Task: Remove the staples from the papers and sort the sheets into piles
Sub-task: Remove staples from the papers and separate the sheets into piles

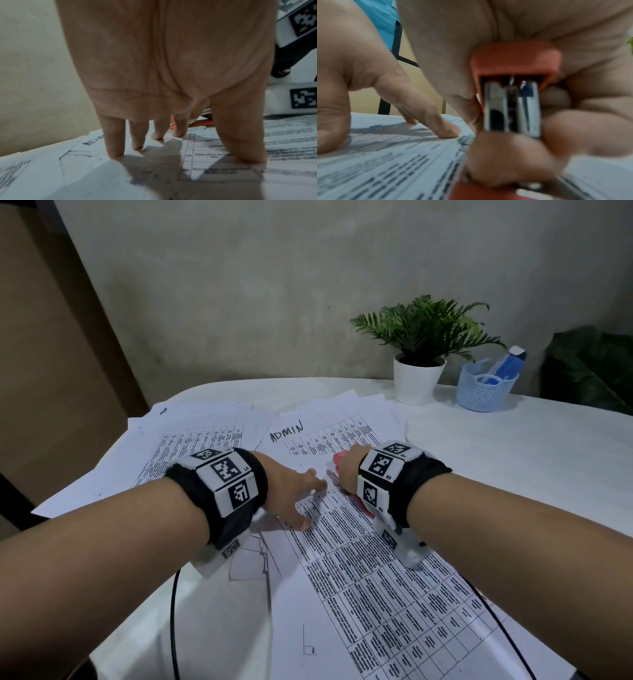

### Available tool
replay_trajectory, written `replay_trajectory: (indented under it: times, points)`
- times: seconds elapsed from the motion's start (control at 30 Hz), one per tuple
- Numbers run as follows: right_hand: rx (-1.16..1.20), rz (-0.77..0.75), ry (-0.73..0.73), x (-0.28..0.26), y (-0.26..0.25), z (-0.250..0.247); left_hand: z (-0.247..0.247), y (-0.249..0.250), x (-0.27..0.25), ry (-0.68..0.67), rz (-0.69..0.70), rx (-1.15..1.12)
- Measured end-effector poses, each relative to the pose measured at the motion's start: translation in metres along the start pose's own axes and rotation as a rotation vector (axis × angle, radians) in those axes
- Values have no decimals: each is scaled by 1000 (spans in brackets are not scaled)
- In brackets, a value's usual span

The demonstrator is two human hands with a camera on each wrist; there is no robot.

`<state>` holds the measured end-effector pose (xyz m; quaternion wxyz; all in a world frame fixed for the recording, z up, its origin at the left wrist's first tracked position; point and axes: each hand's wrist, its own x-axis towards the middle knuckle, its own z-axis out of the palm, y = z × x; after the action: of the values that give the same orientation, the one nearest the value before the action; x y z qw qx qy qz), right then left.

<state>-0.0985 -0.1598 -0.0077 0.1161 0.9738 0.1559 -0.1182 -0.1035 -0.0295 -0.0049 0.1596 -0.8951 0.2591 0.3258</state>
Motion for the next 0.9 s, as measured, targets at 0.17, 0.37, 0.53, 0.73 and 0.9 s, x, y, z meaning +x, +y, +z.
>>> replay_trajectory:
  times: [0.17, 0.37, 0.53, 0.73, 0.9]
  points:
    - [110, 99, -42, 6, 2, 10, 1, -2, 0, -2, -4, -3]
    - [96, 86, -15, 3, 9, 10, -1, -2, 2, -13, 4, 17]
    - [27, 65, -28, 10, 4, 9, 2, -6, 5, -13, 12, 11]
    - [31, 62, -39, 12, 3, 8, 2, -7, 7, -8, 15, 5]
    - [79, 71, -17, 11, 10, 6, 3, -8, 8, -3, 18, 9]
